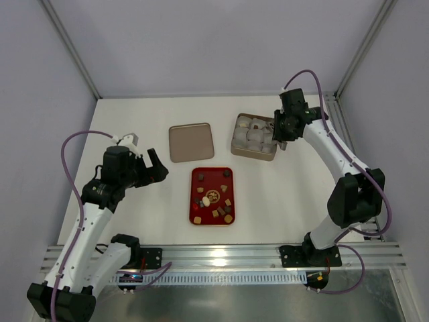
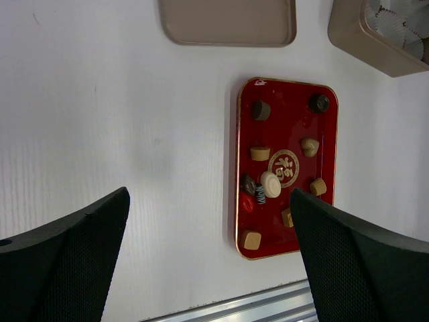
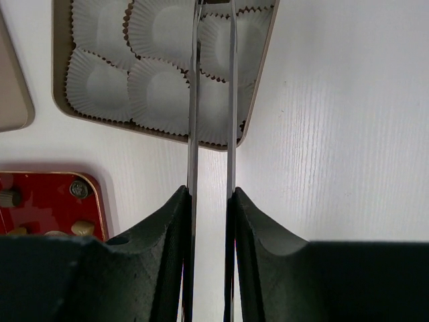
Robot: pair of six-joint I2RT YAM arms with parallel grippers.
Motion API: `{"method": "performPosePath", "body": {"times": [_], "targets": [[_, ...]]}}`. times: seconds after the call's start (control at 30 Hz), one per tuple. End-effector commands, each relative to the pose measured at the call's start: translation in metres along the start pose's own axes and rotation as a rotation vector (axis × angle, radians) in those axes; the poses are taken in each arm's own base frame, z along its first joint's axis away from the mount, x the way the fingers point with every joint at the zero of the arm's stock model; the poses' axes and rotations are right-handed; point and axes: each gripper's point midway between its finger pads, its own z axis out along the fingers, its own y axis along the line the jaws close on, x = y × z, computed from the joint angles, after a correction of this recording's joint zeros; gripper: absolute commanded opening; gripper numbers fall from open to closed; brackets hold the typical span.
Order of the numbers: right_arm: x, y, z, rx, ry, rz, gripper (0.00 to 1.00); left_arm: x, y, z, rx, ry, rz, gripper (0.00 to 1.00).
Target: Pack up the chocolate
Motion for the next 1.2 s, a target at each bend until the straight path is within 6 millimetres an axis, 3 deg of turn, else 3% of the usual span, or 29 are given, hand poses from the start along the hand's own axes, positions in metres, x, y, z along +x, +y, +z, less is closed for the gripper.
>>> {"method": "performPosePath", "body": {"times": [0.0,0.3,0.37,0.6,0.73,0.93,1.0,1.17], "targets": [[-0.036,-0.001,-0.004,0.014,-0.106,0.03,0.33,-0.004,-0.002,0.0,0.01,-0.014,0.006,1.0],[-0.03,-0.013,0.014,0.07,-0.081,0.047,0.34,-0.003,-0.002,0.001,0.007,-0.012,0.004,1.0],[-0.03,-0.014,0.016,0.069,-0.082,0.048,0.39,-0.003,-0.002,0.001,0.008,-0.011,0.005,1.0],[-0.028,-0.011,0.019,0.056,-0.071,0.046,0.42,-0.003,-0.002,0.001,0.006,-0.013,0.005,1.0],[-0.028,-0.005,0.011,0.015,-0.077,0.049,0.42,-0.003,-0.002,0.001,0.005,-0.011,0.004,1.0],[-0.024,0.018,-0.019,-0.095,-0.11,0.043,0.42,-0.003,-0.001,0.002,0.004,-0.01,0.005,1.0],[-0.017,0.026,-0.031,-0.127,-0.124,0.032,0.42,-0.002,-0.001,0.002,0.003,-0.007,0.005,1.0],[0.028,0.068,-0.056,-0.244,-0.094,-0.062,0.42,-0.003,-0.001,0.002,0.002,-0.008,0.003,1.0]]}}
